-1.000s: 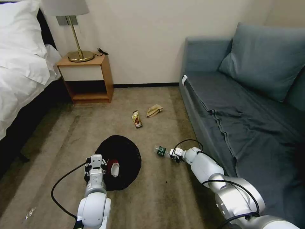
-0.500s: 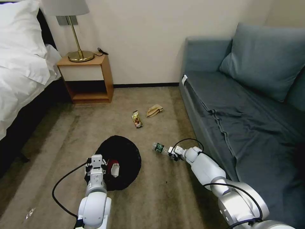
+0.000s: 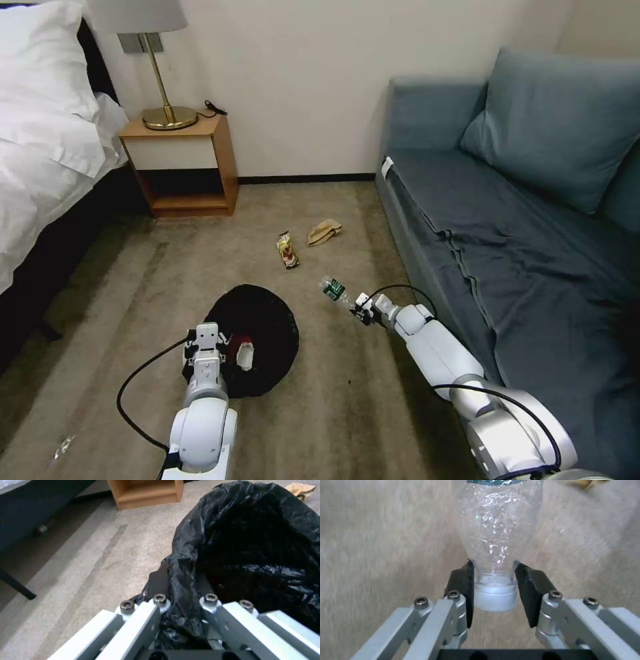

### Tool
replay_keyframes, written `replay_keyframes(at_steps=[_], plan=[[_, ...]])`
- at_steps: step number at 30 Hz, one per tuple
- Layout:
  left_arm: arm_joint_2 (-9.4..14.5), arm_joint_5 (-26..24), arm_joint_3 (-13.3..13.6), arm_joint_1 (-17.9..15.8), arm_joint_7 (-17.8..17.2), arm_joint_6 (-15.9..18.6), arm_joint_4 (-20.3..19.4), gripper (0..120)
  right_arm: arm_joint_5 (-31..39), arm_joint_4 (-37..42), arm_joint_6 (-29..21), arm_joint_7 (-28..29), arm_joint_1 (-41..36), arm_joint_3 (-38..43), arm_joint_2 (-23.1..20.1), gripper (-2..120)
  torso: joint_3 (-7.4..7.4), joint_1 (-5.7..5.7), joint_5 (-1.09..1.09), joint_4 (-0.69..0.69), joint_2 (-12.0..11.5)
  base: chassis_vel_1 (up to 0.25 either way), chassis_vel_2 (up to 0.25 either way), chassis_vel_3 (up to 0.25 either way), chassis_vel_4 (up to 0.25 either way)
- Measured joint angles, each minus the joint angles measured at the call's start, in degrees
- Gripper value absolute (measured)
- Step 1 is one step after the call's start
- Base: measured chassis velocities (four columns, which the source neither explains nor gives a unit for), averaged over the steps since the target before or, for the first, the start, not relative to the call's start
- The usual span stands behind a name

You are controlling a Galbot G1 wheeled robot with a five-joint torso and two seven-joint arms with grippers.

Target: Pick up the trash bin, then pick up the garbage on the floor and place it into the trash bin.

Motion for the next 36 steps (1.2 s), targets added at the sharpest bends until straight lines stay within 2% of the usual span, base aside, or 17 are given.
replay_keyframes(at_steps=[11,16,17,19,20,21,23,28,29,31,36], plan=[[0.0,-1.82,0.44,-3.43,-0.21,-0.18,3.02,3,13.03,4.02,6.33,3.11,-2.11,2.62,-0.27,26,0.0,0.0,0.0,0.01,0.0,0.0,0.0,0.0,0.0],[0.0,-3.56,1.28,-6.2,-0.2,-0.1,5.17,3,20.65,15.24,6.76,6.4,-6.88,0.94,-0.87,26,0.0,0.0,-0.01,0.0,0.0,0.0,0.0,0.0,0.0],[0.0,-3.56,1.28,-6.2,-0.2,-0.1,5.17,3,20.65,15.24,6.76,6.4,-6.88,0.94,-0.87,26,0.0,0.0,-0.01,0.0,0.0,0.0,0.0,0.0,0.0],[0.0,-4.41,2.19,-7.73,-0.38,0.22,6.09,3,24.25,23.64,5.44,8.63,-9.62,-0.81,-1.26,26,0.01,0.0,-0.02,0.0,0.0,0.0,0.0,0.0,0.0],[0.0,-4.41,2.19,-7.73,-0.38,0.22,6.09,3,24.25,23.64,5.44,8.63,-9.62,-0.81,-1.26,26,0.01,0.0,-0.02,0.0,0.0,0.0,0.0,0.0,0.0],[0.0,-4.79,2.63,-8.01,-0.52,0.36,6.08,3,25.5,27.63,4.42,9.76,-10.85,-1.45,-1.28,26,0.01,0.0,-0.03,0.0,0.0,0.0,0.0,0.0,0.0],[0.0,-5.02,2.89,-8.07,-0.58,0.46,5.87,3,26.04,29.58,3.9,10.31,-11.45,-1.79,-1.25,26,0.01,0.0,-0.05,0.0,0.0,0.0,0.0,0.0,0.0],[-0.02,-5.69,3.79,-7.79,-0.44,1.06,2.93,3,30.27,40.73,1.14,13.68,-14.41,-4.42,-0.46,26,0.01,0.0,-0.02,-0.01,0.0,0.0,0.0,0.0,0.0],[-0.02,-5.69,3.79,-7.79,-0.44,1.06,2.93,3,30.27,40.73,1.14,13.68,-14.41,-4.42,-0.46,26,0.01,0.0,-0.02,-0.01,0.0,0.0,0.0,0.0,0.0],[-0.01,-5.87,3.83,-7.91,-0.61,1.68,2.07,3,32.43,47.4,-0.52,14.83,-16.92,-5.92,-0.03,26,0.01,0.0,-0.03,0.01,0.0,0.0,0.0,0.0,0.0],[-0.01,-6.3,3.74,-8.34,-0.47,1.9,1.65,3,33.16,52.66,-1.86,15.65,-20.06,-7.24,0.34,26,0.01,0.0,-0.01,-0.01,0.0,0.0,0.0,0.0,0.0]])
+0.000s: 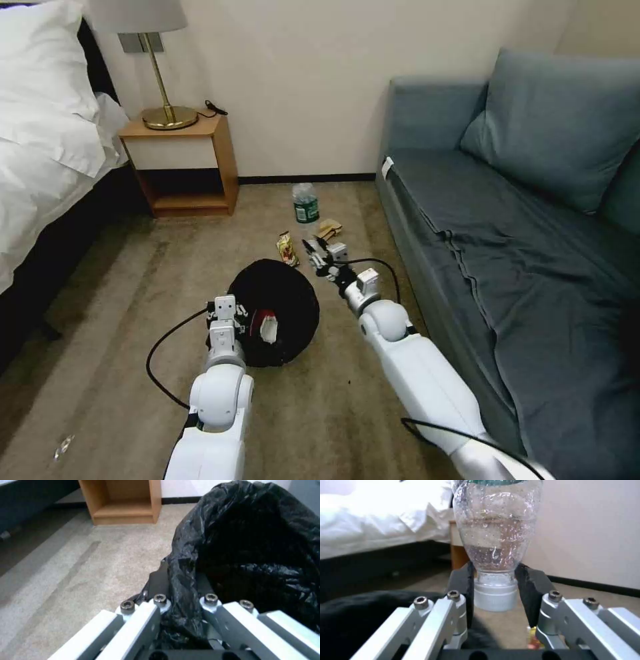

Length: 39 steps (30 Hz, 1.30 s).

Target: Pick up the trash bin, then pick up the garbage on the floor and place it into the trash bin.

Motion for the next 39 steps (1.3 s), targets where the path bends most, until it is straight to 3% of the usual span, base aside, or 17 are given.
replay_keyframes(at_steps=[12,26,39], plan=[[0.0,-1.51,-0.3,-1.58,0.01,0.3,0.14,3,-1.95,6.39,-1.48,0.61,-6.93,-3.28,1.25,26,0.0,0.0,0.0,0.0,0.0,0.0,0.0,0.0,0.0],[0.0,-2.31,-0.03,-1.99,-0.05,0.64,-0.5,3,-7.99,-1.47,1.51,-0.62,-8.69,-3.14,3.69,29,0.0,0.0,0.0,0.01,0.0,0.0,0.0,0.0,0.0],[0.0,-1.91,-0.42,-1.55,-0.03,0.8,-0.83,3,-8.75,-0.94,1.85,-1.22,-8.9,-2.67,3.04,79,0.0,0.0,-0.01,0.01,0.0,0.0,0.0,0.0,0.0]])
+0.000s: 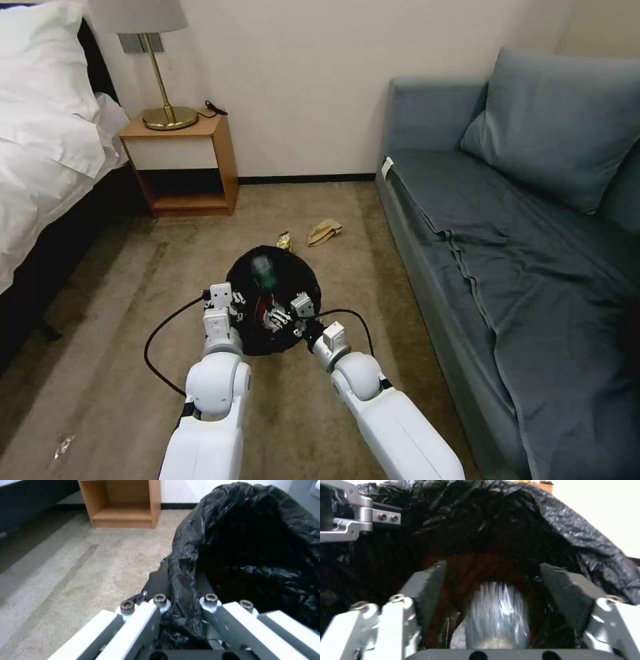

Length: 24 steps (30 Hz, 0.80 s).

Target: Pick up the trash bin, then pick up the garbage on the floor and place it into the trash bin.

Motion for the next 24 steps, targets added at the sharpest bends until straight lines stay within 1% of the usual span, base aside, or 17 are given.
replay_keyframes(at_steps=[1,2,4,5,7,11,13,14,16,20,23,24], plan=[[0.0,0.07,-0.01,0.04,-0.01,0.0,-0.09,3,0.0,0.25,0.06,-0.1,-0.07,0.18,-0.09,84,0.0,0.0,0.0,0.0,0.0,0.0,0.0,0.0,0.0],[0.0,0.07,-0.01,0.04,-0.01,0.0,-0.09,3,0.0,0.25,0.06,-0.1,-0.07,0.18,-0.09,84,0.0,0.0,0.0,0.0,0.0,0.0,0.0,0.0,0.0],[0.0,0.07,-0.16,0.0,0.01,0.01,-0.16,3,0.04,0.96,0.31,0.05,-0.1,0.57,-0.09,93,0.0,0.0,0.0,0.0,0.0,0.0,0.0,0.0,0.0],[0.0,0.07,-0.16,0.0,0.01,0.01,-0.16,3,0.04,0.96,0.31,0.05,-0.1,0.57,-0.09,93,0.0,0.0,0.0,0.0,0.0,0.0,0.0,0.0,0.0],[0.0,0.04,-0.47,-0.04,0.03,0.01,-0.14,3,0.23,2.3,0.51,0.8,0.04,1.02,-0.09,99,0.0,0.0,0.01,0.0,0.0,0.0,0.0,0.0,0.0],[0.0,-0.02,-0.56,-0.15,0.0,0.01,-0.02,3,0.44,4.55,0.88,2.17,0.67,1.98,-0.42,100,0.0,0.0,0.0,0.01,0.0,0.0,0.0,0.0,0.0],[0.0,-0.04,-0.44,-0.59,0.13,0.12,0.28,3,-0.27,6.05,2.6,5.85,1.79,4.44,-0.59,100,0.0,0.0,0.01,0.0,0.0,0.0,0.0,0.0,0.0],[0.0,-0.04,-0.44,-0.59,0.13,0.12,0.28,3,-0.27,6.05,2.6,5.85,1.79,4.44,-0.59,100,0.0,0.0,0.01,0.0,0.0,0.0,0.0,0.0,0.0],[0.0,0.22,-0.34,-0.78,0.27,0.13,0.52,3,-0.65,6.77,4.15,8.49,1.89,8.14,-0.89,100,0.0,0.0,0.0,0.0,0.0,0.0,0.0,0.0,0.0],[0.0,0.18,-0.27,-0.65,0.49,0.12,0.02,3,-1.26,7.09,5.52,9.52,1.07,11.31,-0.92,100,0.0,0.0,0.0,-0.01,0.0,0.0,0.0,0.0,0.0],[0.0,-0.73,-0.65,-0.68,0.99,0.07,-0.62,3,-1.87,7.1,6.56,10.52,-0.01,13.18,-0.74,100,0.0,0.0,0.01,-0.01,0.0,0.0,0.0,0.0,0.0],[0.29,-1.84,-1.35,-0.78,1.37,0.05,-1.14,3,-2.76,7.1,7.34,11.45,-1.33,14.46,-0.42,100,0.0,0.0,0.01,-0.01,0.0,0.0,0.0,0.0,0.0]])
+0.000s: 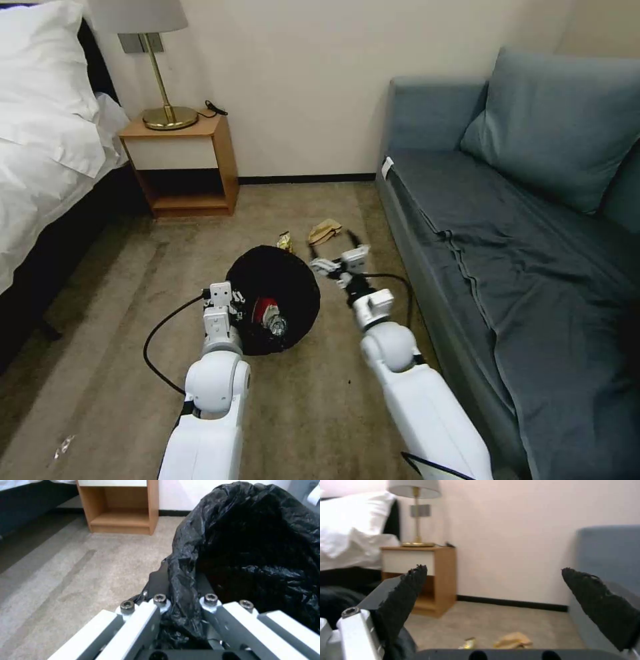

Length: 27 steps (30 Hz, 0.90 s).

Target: Pick up the trash bin, then pick up the garbage on the floor and place it into the trash bin.

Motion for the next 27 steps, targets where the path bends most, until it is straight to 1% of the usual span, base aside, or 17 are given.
replay_keyframes(at_steps=[2,3,5,7,9,11,15,19,23,27], plan=[[0.64,-0.66,-0.87,-0.11,0.21,-0.1,-0.67,3,-1.59,-0.63,2.08,0.29,-1.66,1.6,0.29,100,0.0,0.0,-0.01,0.01,0.0,0.0,0.0,0.0,0.0],[0.64,-0.66,-0.87,-0.11,0.21,-0.1,-0.67,3,-1.59,-0.63,2.08,0.29,-1.66,1.6,0.29,100,0.0,0.0,-0.01,0.01,0.0,0.0,0.0,0.0,0.0],[1.19,-1.09,-1.45,0.0,0.58,-0.36,-1.55,3,-3.71,-1.95,4.74,0.11,-3.11,3.06,0.76,100,0.0,0.0,0.0,0.01,0.0,0.0,0.0,0.0,0.0],[1.62,-1.53,-1.92,0.44,1.18,-0.58,-2.32,3,-4.18,-2.36,5.48,-0.2,-4.13,3.67,1.37,100,0.0,0.0,-0.01,0.0,0.0,0.0,0.0,0.0,0.0],[1.86,-1.77,-2.27,0.7,1.43,-0.71,-2.64,3,-4.17,-2.54,5.59,-0.47,-4.6,3.82,1.77,100,0.0,0.0,-0.01,0.0,0.0,0.0,0.0,0.0,0.0],[2.18,-2.19,-3.37,1.2,1.67,-1.09,-3.13,3,-4.16,-3.27,6.07,-1.87,-5.22,4.22,2.81,100,0.0,0.0,-0.01,0.01,0.0,0.0,0.0,0.0,0.0],[2.04,-2.34,-4.23,1.73,1.94,-1.61,-3.44,3,-4.08,-4.16,6.55,-2.81,-5.29,4.24,3.11,100,0.0,0.0,-0.01,0.02,0.0,0.0,0.0,0.0,0.0],[1.83,-2.63,-5.34,3.08,2.26,-2.38,-4.17,3,-3.94,-5.5,7.42,-3.96,-5.08,4.37,3.03,100,0.0,0.0,-0.01,0.01,0.0,0.0,0.0,0.0,0.0],[1.89,-2.8,-6.07,3.74,2.27,-2.57,-4.58,3,-3.59,-6.02,7.69,-4.61,-4.84,4.55,2.81,100,0.0,0.0,-0.01,0.01,0.0,0.0,0.0,0.0,0.0],[1.9,-2.82,-6.18,3.86,2.25,-2.59,-4.68,3,-3.41,-6.1,7.71,-4.96,-4.76,4.62,2.77,100,0.0,0.0,-0.01,0.02,0.0,0.0,0.0,0.0,0.0]])
